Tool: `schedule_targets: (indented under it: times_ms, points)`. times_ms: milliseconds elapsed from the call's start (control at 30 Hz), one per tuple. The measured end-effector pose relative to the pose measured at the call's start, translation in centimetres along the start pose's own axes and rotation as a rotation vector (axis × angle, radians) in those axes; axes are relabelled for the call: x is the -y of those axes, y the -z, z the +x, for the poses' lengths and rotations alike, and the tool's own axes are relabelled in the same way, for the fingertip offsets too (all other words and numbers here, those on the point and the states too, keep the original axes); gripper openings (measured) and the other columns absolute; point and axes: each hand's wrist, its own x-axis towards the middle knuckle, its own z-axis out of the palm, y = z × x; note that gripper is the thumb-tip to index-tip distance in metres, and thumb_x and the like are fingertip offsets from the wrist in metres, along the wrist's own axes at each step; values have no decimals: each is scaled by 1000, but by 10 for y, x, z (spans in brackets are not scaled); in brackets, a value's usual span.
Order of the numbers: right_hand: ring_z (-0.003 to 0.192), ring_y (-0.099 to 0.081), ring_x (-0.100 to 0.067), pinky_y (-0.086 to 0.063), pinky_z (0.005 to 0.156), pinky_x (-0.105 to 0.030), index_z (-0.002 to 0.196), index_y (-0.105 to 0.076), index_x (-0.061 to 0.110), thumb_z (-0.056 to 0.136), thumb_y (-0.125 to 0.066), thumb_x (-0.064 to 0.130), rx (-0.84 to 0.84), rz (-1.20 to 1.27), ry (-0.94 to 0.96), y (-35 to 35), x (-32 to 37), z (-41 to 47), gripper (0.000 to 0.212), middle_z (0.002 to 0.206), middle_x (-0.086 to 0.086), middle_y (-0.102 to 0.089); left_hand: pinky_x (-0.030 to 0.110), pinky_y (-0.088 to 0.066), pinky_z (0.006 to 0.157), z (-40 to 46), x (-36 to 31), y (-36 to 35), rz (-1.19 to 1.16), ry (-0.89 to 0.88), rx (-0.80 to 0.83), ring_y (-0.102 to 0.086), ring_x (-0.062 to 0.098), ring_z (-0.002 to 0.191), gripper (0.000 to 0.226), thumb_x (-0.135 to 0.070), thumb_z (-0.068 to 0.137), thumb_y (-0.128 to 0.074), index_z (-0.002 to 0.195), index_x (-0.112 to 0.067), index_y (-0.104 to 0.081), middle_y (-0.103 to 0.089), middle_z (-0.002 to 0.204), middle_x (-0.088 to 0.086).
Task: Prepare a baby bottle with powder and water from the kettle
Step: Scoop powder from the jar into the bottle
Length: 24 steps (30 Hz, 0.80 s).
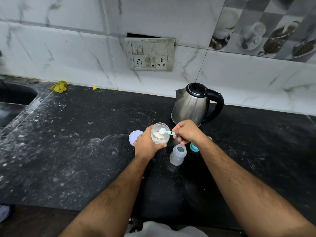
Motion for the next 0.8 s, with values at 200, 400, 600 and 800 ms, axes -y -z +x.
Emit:
schedule_targets:
  times_ms: [200,400,600,800]
  points:
    - [47,-54,-10,-50,45,-25,93,-70,0,88,-52,-4,-20,99,12,0,-3,-1,19,70,-8,-67,49,-40,100,1,-2,3,-35,10,31,-57,21,113,87,-46,58,-86,132,-37,-42,-65,118,-11]
    - [51,-57,-10,-52,47,-24,90,-70,2,88,-54,-5,-60,198,67,-2,-7,-3,18,73,-10,-68,49,-44,98,2,-2,6,-101,-18,54,-59,19,112,82,-43,59,-85,130,-36,-44,-65,117,-12]
    - [53,-61,-11,-56,50,-24,84,-71,8,87,-58,-5,-88,287,118,4,-18,-7,20,72,-8,-70,52,-43,101,4,1,7,-140,-60,76,-57,19,118,93,-48,54,-85,135,-39,-41,-62,125,-13]
    - [55,-63,-9,-55,50,-21,81,-72,10,89,-58,-6,-116,384,154,17,-38,-28,23,70,-7,-70,34,-43,104,-12,18,2,-240,2,-7,-53,9,120,114,-38,58,-93,152,-26,-29,-53,131,-11]
